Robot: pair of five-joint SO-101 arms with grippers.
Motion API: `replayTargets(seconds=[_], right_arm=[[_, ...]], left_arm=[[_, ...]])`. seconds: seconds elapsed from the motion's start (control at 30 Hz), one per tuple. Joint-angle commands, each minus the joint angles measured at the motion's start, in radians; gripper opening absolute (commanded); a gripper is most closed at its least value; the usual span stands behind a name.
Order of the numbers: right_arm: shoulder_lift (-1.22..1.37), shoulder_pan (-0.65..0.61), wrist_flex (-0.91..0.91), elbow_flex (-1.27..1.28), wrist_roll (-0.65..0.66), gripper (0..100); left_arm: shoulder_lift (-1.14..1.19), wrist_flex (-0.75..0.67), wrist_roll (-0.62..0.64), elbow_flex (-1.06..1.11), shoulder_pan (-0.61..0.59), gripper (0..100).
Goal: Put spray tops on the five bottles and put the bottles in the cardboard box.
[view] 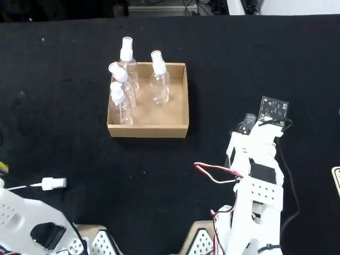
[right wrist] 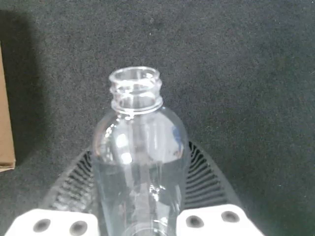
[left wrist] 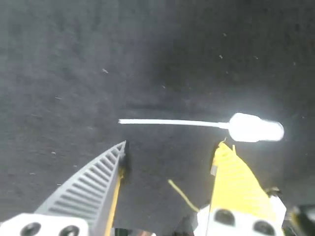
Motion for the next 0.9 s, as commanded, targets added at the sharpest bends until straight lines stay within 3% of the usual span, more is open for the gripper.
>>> replayTargets(seconds=[0.0,0.13,0.33,0.47,0.7,0.87], right_arm=[[-0.039,-0.028,-0.026,-0.002,0.002,1.0],[-0.039,-0.028,-0.026,-0.002,0.002,1.0],[-0.039,-0.028,-0.026,-0.002,0.002,1.0],[-0.039,-0.028,-0.026,-0.002,0.000,1.0],[-0.038,-0.028,-0.026,-0.002,0.000,1.0],[-0.035,-0.028,-0.026,-0.001,0.000,1.0]], left_arm=[[-0.176,0.015,-0.014,0.160,0.053,26],[-0.430,-0.026,-0.077,0.418,0.154,26],[-0.787,-0.267,-0.233,0.877,0.334,26],[-0.914,-0.393,-0.301,1.061,0.409,26],[-0.812,-0.546,-0.321,1.121,0.437,26],[-0.634,-0.667,-0.293,1.040,0.364,26]])
